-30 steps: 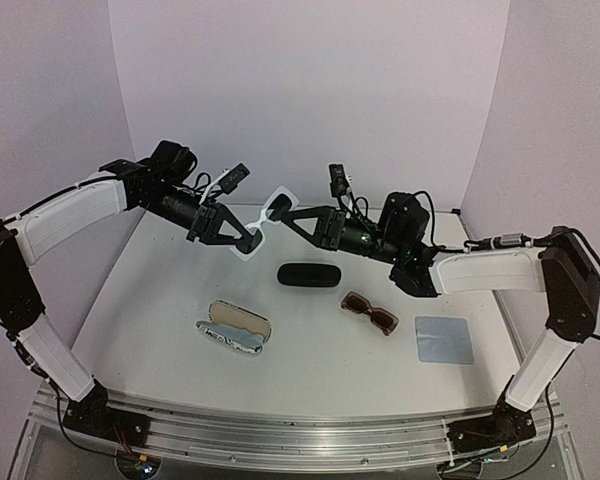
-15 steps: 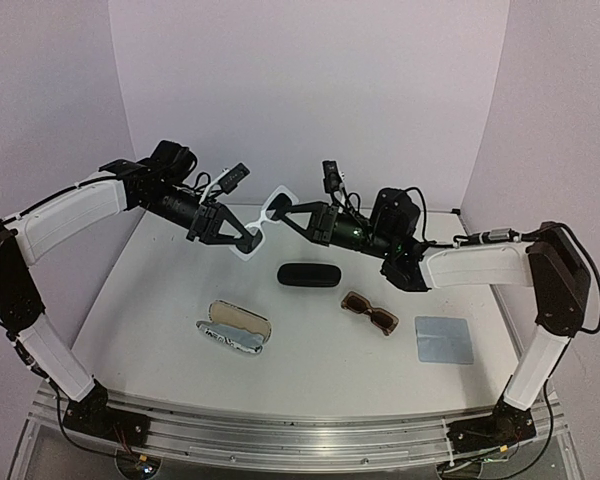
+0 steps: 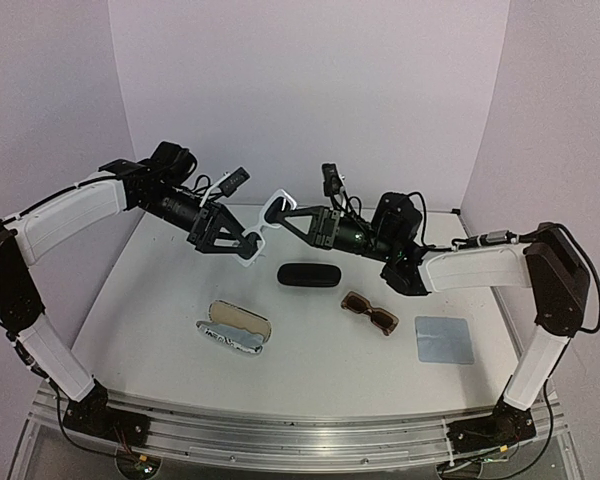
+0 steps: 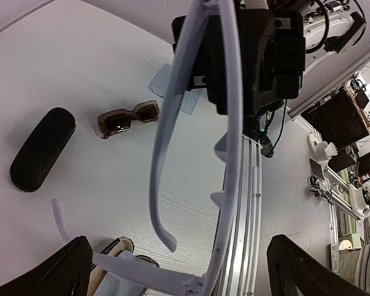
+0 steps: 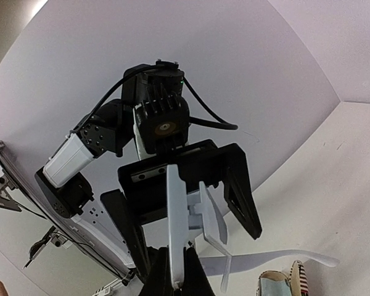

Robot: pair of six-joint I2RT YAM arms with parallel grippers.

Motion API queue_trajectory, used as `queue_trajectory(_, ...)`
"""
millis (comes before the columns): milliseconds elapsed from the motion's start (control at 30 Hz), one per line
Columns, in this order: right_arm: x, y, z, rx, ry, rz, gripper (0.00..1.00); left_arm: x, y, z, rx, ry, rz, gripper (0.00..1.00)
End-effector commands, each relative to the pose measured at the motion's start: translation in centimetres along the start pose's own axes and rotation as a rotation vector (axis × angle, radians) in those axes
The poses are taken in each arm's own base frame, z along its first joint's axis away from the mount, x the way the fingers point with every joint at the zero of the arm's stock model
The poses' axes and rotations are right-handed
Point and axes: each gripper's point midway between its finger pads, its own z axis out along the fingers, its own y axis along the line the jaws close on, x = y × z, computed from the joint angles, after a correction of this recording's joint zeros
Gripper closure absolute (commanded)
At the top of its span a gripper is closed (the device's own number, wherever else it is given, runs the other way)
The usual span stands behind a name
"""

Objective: Organize the sunglasses
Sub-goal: Fold the sunglasses.

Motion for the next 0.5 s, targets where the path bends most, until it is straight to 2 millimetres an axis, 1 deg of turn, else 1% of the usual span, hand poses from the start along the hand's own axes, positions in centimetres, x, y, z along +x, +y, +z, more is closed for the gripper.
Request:
queue_trajectory(0, -1.7, 2.6, -0.4, -0.049, -0.056, -0.091, 1.00, -0.1, 1.7, -2.5, -0.149, -0.010, -0.017, 0.00)
queue_trajectory(33, -1.7, 2.7, -0.5, -0.052, -0.051, -0.107, 1.00, 0.2, 2.1, -3.0, -0.153, -0.012, -0.041, 0.00)
queue_trajectory(100, -1.5, 3.0, -0.6, -0.051, -0.035, -0.143, 1.00, 1.0, 2.1, -3.5, -0.112, -0.013, -0.084, 0.00)
queue_trajectory(200, -1.6, 2.8, -0.5, -0.019, -0.015, -0.195, 1.00, 2.8, 0.9, -2.7, 0.012, -0.001, -0.139, 0.00)
queue_trajectory(267, -1.8, 3.2, -0.4, -0.017, -0.011, -0.219, 1.00, 3.9, 0.2, -2.0, 0.106, -0.002, -0.201, 0.00)
queue_trajectory(333, -1.7, 3.7, -0.2, -0.035, -0.003, -0.233, 1.00, 3.8, -0.6, -1.6, 0.194, -0.026, -0.232, 0.00)
queue_trajectory(467, -1.1, 4.2, 0.6, -0.070, 0.021, -0.229, 1.00, 2.3, -1.4, -0.6, 0.286, -0.064, -0.202, 0.00)
